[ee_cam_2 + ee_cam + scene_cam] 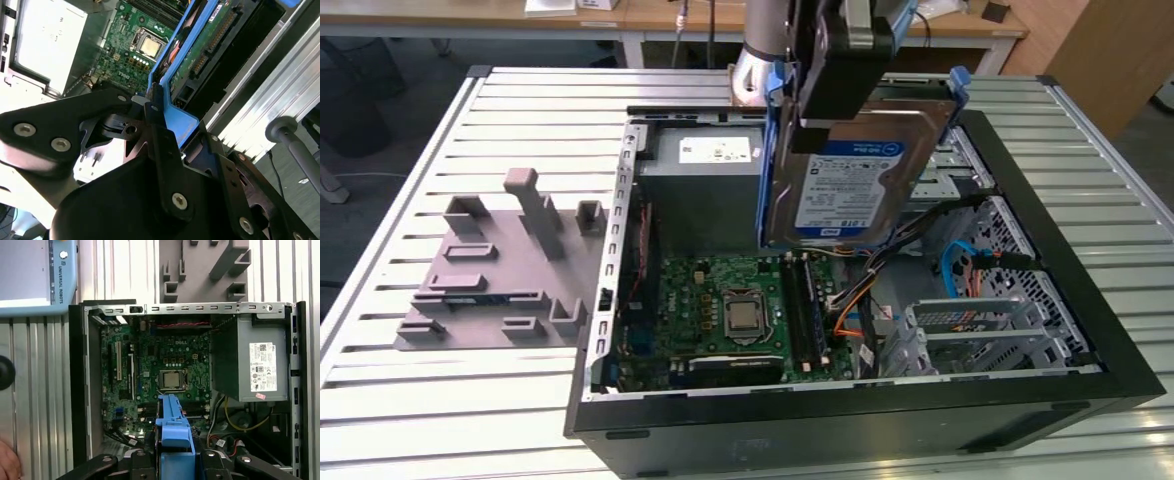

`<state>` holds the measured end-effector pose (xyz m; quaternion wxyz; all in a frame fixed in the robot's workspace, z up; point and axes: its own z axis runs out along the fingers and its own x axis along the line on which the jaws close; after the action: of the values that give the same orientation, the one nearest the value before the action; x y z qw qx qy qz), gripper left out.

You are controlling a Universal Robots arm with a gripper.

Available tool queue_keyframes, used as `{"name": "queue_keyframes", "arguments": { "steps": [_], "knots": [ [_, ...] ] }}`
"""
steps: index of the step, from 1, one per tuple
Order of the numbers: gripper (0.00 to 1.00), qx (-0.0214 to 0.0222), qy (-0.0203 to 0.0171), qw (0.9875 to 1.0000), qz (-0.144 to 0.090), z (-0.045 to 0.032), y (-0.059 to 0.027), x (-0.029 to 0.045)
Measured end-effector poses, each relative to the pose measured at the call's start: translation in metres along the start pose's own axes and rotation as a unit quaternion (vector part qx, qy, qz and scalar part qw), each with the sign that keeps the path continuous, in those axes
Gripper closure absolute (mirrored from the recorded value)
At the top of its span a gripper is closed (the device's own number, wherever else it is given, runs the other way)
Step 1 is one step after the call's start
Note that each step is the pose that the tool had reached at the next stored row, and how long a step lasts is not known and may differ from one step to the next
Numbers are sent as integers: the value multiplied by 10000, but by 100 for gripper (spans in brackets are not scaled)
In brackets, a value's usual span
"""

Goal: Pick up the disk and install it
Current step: 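Insert the disk into the insertion slot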

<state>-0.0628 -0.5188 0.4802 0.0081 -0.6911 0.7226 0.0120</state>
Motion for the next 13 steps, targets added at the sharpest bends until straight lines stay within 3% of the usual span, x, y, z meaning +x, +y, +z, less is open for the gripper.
{"name": "queue_keyframes", "arguments": {
  "steps": [6, 13],
  "knots": [
    [64, 0, 1, 10000, 0, 3, -43, 107],
    [64, 0, 1, 10000, 0, 13, -151, 161]
  ]
}}
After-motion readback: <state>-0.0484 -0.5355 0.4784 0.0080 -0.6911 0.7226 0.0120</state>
